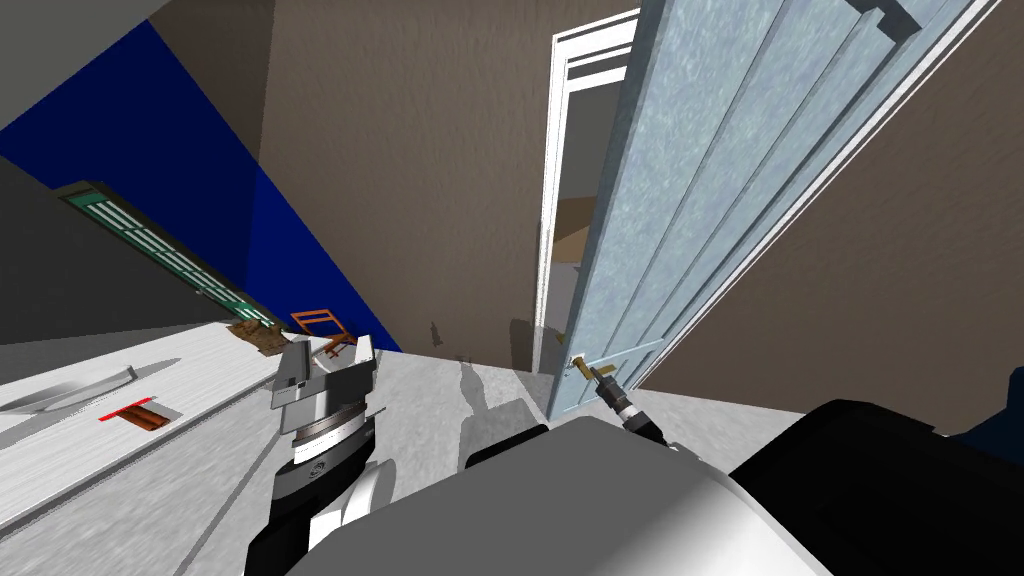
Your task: Pull the door open
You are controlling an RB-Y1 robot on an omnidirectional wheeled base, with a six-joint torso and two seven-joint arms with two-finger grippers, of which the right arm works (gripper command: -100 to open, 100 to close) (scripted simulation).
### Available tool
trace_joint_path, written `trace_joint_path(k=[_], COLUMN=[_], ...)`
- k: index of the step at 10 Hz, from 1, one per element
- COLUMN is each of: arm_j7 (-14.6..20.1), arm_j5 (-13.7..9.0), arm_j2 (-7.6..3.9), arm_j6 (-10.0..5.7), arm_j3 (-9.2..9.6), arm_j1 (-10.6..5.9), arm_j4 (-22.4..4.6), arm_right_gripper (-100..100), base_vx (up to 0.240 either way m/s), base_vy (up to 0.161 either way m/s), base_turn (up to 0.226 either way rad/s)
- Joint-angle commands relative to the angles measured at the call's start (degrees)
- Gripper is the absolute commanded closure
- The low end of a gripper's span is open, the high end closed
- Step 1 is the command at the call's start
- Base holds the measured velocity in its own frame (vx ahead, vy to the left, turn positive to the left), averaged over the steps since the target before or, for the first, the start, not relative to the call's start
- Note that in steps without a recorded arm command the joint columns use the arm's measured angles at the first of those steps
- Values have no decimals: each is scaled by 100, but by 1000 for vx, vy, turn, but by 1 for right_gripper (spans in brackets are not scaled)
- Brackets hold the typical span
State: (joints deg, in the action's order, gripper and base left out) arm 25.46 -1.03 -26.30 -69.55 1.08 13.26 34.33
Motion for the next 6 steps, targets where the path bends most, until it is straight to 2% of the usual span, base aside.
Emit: trace_joint_path(k=[1, 2, 3, 4, 6], arm_j7=[0, 41, 49, 77, 88], arm_j5=[0, 190, 233, 379, 433], arm_j2=[0, 58, 70, 111, 126], arm_j6=[0, 35, 45, 76, 87], arm_j3=[0, -11, -17, -37, -45], arm_j1=[0, -162, -205, -349, -402], arm_j4=[0, -95, -117, -191, -218], arm_right_gripper=[100, 100, 100, 100, 100], base_vx=[-98, -136, -207, -248, -124], base_vy=[-32, 1, -36, -43, -31], base_turn=[42, -45, -6, -18, -25])
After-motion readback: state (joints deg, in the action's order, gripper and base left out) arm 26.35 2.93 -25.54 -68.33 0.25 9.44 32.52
